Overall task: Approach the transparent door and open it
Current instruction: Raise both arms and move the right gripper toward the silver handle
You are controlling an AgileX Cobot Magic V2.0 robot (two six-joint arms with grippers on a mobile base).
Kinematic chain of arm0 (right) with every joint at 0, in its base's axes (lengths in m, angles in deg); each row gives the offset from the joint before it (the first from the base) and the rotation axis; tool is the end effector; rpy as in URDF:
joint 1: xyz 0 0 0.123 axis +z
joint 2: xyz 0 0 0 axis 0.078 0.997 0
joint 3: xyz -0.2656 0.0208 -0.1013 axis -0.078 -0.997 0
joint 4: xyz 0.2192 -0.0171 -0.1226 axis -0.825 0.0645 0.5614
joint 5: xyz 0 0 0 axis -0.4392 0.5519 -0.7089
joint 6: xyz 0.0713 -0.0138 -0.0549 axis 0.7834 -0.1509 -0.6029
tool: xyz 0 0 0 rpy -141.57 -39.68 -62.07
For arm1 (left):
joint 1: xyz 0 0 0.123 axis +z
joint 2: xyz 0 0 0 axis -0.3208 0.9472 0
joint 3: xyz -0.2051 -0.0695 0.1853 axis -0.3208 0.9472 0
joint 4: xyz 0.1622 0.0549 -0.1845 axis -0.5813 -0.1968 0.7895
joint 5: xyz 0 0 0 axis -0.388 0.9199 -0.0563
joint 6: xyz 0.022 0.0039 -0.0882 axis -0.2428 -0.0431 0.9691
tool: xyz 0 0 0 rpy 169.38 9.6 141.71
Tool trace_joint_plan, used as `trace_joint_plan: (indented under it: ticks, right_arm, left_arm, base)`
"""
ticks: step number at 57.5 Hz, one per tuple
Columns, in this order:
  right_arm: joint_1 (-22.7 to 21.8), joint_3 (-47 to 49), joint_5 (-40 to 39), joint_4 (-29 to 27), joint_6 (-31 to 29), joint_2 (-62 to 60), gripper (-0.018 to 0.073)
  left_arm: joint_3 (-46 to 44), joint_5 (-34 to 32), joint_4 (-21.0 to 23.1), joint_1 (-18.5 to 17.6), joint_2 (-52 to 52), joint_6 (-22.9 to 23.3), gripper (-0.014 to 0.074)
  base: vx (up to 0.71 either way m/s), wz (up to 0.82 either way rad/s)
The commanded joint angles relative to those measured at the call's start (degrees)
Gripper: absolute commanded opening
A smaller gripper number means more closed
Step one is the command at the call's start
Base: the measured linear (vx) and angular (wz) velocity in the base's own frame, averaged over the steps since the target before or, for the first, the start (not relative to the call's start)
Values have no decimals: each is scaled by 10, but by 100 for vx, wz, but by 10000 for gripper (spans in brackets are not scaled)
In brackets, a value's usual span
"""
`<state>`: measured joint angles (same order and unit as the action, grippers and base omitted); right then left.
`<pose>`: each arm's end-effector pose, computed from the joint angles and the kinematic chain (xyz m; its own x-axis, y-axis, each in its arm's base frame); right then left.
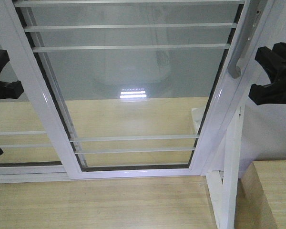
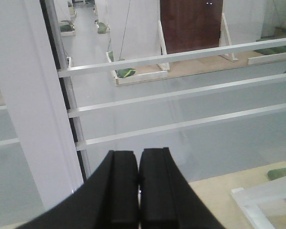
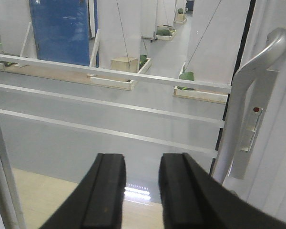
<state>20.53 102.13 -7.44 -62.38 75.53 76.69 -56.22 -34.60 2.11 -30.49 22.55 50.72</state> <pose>0.1745 0.0502 0.3311 -0.1142 -0.0602 -0.9916 -0.2782 0.9602 -0.0263 0.2021 -0.0400 0.3061 -0.1239 0.0739 -0.9895 0.1869 0.9811 0.0498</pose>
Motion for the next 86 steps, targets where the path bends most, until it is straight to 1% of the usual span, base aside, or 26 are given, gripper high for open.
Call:
trace_joint_plan:
  ticks: [1,7,16,28,40,45,49,54,59,62,67,72,78,86]
  right_arm:
    - [-2,21,-48,0,0,-2,384]
    - [-2,21,-48,0,0,-2,417]
    - [-2,21,-49,0,0,-2,417]
    - [-2,21,-62,1,-12,-2,417]
    - [-2,21,-99,-2,-51,17,417]
    - [-2,21,-121,-5,-57,29,417]
    - [-4,21,-140,-23,-62,43,417]
    - [-27,21,-160,-43,-64,62,417]
    - [-69,21,-172,-70,-60,83,417]
    - [-86,25,-166,-79,-60,93,417]
    - [-120,32,-163,-76,-60,113,417]
    - [-144,42,-163,-73,-60,139,417]
    - [-167,62,-165,-73,-60,172,417]
    - [-185,102,-178,-73,-60,223,417]
  left_arm:
    - [-21,-47,5,-2,-9,2,279]
    - [-21,-47,5,-2,-9,2,333]
    - [-21,-53,5,-2,-8,2,378]
    - [-21,-73,5,-2,-8,2,380]
    - [-21,-47,5,-2,-8,2,380]
    - [-21,-40,5,-2,-8,2,380]
    - [-21,-36,5,-2,-8,2,380]
    - [-21,-34,5,-2,-8,2,380]
    - [-21,-34,5,-2,-8,2,380]
    - [-21,-34,5,-2,-8,2,380]
    - [-21,-34,5,-2,-8,2,380]
    - [-21,-34,5,-2,-8,2,380]
    - [-21,-34,5,-2,-8,2,380]
    - [-21,-34,5,-2,-8,2,380]
  base:
    - [0,0]
    - [0,0]
    - [0,0]
    - [0,0]
    - [0,0]
    - [0,0]
    - [0,0]
    - [0,0]
    - [0,0]
    - [0,0]
    - [0,0]
    - [0,0]
    - [0,0]
    - [0,0]
